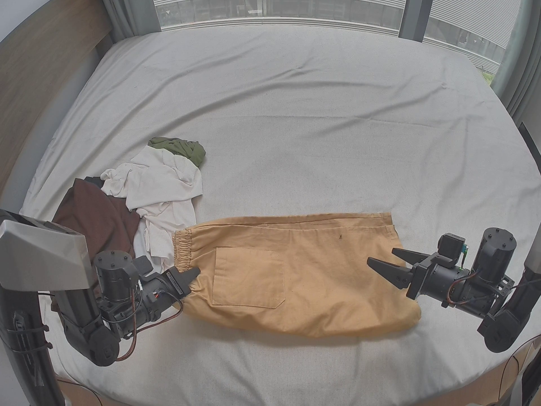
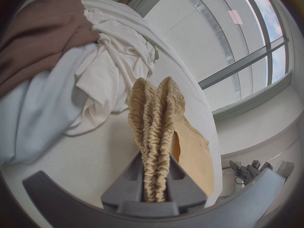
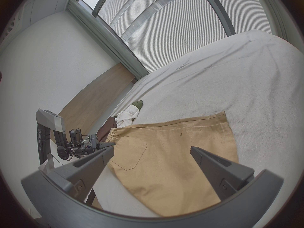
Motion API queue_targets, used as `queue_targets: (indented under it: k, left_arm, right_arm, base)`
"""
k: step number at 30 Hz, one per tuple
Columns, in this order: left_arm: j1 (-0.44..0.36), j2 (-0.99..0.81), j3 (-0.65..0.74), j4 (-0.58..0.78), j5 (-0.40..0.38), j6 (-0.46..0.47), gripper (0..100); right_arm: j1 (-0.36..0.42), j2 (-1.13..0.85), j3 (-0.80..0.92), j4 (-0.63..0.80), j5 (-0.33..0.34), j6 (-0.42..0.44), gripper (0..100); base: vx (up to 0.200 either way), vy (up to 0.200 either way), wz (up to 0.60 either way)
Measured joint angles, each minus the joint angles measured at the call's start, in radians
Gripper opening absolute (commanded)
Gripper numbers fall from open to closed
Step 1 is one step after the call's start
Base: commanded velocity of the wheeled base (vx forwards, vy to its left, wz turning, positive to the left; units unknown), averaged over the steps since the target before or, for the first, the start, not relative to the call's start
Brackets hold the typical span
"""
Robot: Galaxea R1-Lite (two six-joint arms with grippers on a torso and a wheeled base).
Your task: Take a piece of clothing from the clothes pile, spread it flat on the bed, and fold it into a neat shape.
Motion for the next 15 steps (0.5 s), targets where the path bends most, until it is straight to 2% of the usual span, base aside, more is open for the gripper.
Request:
queue_targets:
  k: [7, 15]
  left_arm:
    - [0.044, -0.029, 0.015, -0.001, -0.03, 0.018, 0]
    - [0.042, -0.057, 0.029, -0.001, -0.039, 0.02, 0]
  right_arm:
    - [0.006, 0.004, 0.004, 0.0, 0.001, 0.0, 100]
    - [0.024, 0.005, 0.005, -0.001, 0.001, 0.003, 100]
  base:
    - [0.0, 0.0, 0.0]
    - [0.0, 0.0, 0.0]
